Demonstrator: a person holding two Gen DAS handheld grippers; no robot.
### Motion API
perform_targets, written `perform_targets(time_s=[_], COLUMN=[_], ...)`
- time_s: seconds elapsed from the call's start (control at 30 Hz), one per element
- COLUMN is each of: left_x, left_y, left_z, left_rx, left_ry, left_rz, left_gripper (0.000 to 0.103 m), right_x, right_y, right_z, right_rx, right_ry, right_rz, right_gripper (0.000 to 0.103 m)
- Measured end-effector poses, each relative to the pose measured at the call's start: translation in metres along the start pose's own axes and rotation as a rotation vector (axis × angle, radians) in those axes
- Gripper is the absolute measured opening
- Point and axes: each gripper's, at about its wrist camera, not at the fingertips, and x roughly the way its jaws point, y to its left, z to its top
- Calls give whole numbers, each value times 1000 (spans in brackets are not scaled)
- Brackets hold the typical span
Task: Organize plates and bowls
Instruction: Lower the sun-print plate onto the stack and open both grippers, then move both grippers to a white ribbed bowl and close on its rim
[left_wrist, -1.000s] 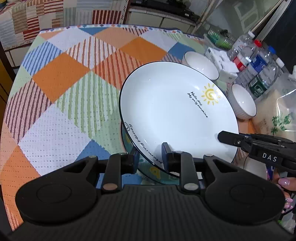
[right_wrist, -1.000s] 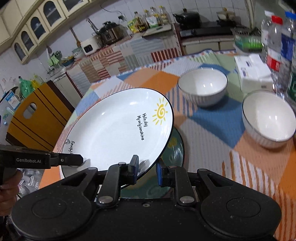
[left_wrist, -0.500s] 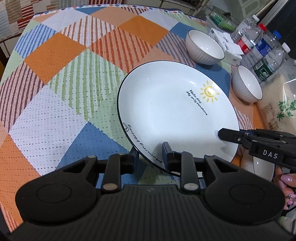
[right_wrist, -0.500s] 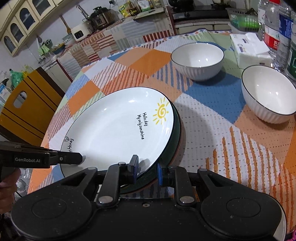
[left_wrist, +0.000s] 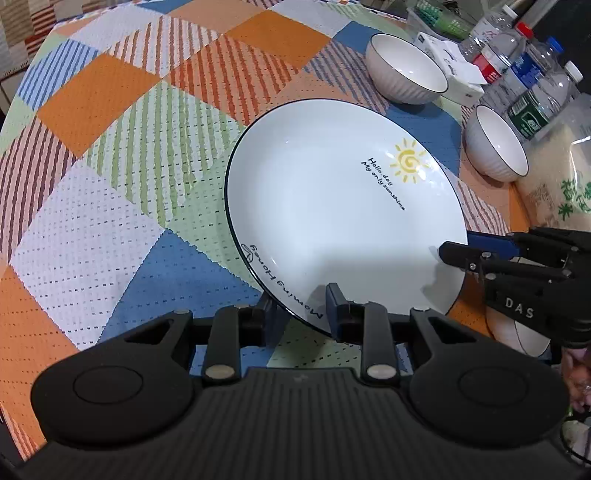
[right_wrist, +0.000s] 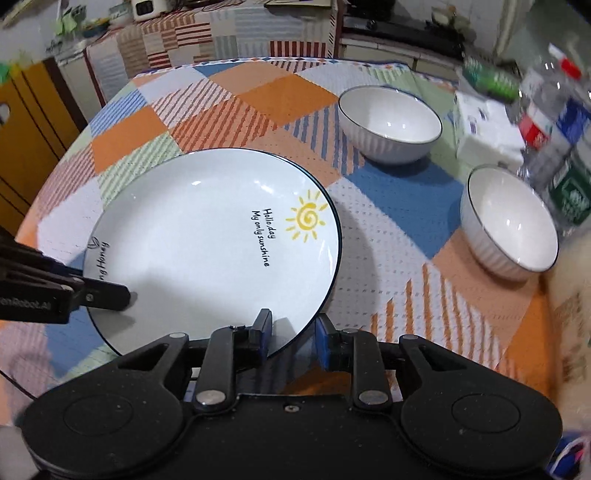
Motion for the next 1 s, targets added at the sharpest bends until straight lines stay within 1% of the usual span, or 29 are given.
perform_targets(time_s=[0.13, 0.27, 0.37, 0.47, 0.53, 0.63, 0.7, 0.8, 0.87, 0.93, 1.0], left_x=[1, 3, 1, -8, -16, -35, -48, -69, -82, -92, -98], left_y=[-2, -6, -9, -15, -20, -28, -38, -61, -78, -92, -108], left_z=[0, 0, 0, -2, -4, -11, -15, -19, -20, -21, -22], left_rx=[-8, -21, -37, -34, -28, -37, -33, 13, 34, 43, 59], left_ry=[-3, -5, -3, -7, -12, -30, -46, -80, -96, -95, -96], left_rz=[20, 59, 81, 136, 160, 165, 175, 189, 182, 156, 135], left_gripper=[27, 29, 29, 29, 30, 30, 31, 35, 43, 44, 45], right_x=[3, 3, 4, -3, -20, -49, -68, -95, -111, -124, -135], right_y=[1, 1, -3, -12, -16, -28, -42, -64, -76, -84, -90], right_z=[0, -4, -9, -13, -15, -22, -27, -37, -45, -52, -59], right_rx=[-29, -46, -51, -20, -16, -26, -6, 47, 52, 28, -8], right_ry=[-19, -62, -100, -114, -129, -172, -188, -218, -225, -232, -245], right_rz=[-16, -18, 2, 36, 30, 27, 46, 69, 86, 79, 69], right_gripper=[30, 32, 34, 34, 34, 34, 34, 34, 35, 39, 47])
